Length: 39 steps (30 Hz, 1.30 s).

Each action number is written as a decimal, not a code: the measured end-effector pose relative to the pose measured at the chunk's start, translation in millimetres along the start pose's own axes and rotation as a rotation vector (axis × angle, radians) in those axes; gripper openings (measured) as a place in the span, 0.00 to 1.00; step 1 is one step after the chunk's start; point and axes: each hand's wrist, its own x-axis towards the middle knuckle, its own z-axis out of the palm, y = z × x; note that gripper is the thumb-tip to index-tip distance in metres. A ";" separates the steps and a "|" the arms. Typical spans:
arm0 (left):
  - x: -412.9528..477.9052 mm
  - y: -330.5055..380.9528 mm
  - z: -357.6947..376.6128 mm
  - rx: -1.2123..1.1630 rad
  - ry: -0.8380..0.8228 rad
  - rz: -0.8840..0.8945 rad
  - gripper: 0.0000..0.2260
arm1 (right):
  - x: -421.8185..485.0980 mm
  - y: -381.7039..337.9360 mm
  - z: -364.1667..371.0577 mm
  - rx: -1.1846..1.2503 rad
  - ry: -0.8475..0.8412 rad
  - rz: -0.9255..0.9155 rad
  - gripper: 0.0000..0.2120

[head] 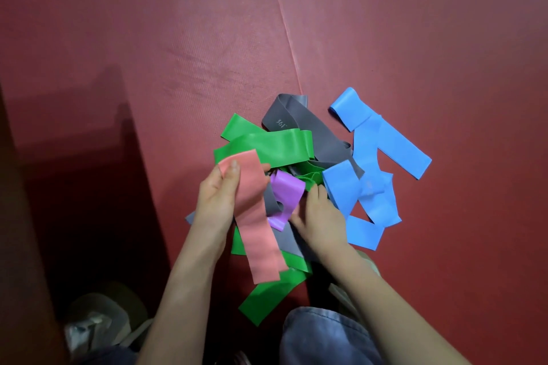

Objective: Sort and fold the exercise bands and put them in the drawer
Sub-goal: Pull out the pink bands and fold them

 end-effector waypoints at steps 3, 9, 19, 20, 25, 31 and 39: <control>-2.6 -0.9 2.8 -0.017 0.024 -0.014 0.09 | -7.0 4.6 8.7 -0.049 -0.002 0.008 0.22; -5.1 -0.6 5.4 -0.012 0.064 -0.017 0.10 | -1.2 4.2 4.1 0.081 0.021 0.051 0.18; -6.9 1.2 7.5 -0.034 0.045 -0.030 0.11 | -9.3 7.1 -18.1 0.235 0.020 -0.152 0.09; -7.1 1.6 7.4 -0.040 0.036 -0.029 0.11 | -11.9 7.3 -20.4 0.330 0.008 -0.181 0.08; -7.3 4.0 8.2 -0.034 0.020 -0.031 0.12 | -29.9 -10.7 -50.6 1.120 -0.161 -0.114 0.12; -11.5 8.7 12.4 -0.003 -0.047 -0.039 0.13 | -35.1 -24.2 -102.0 1.415 -0.138 -0.235 0.08; -14.8 14.2 23.3 -0.042 -0.112 -0.058 0.12 | -13.4 -47.0 -118.2 1.098 0.002 -0.420 0.09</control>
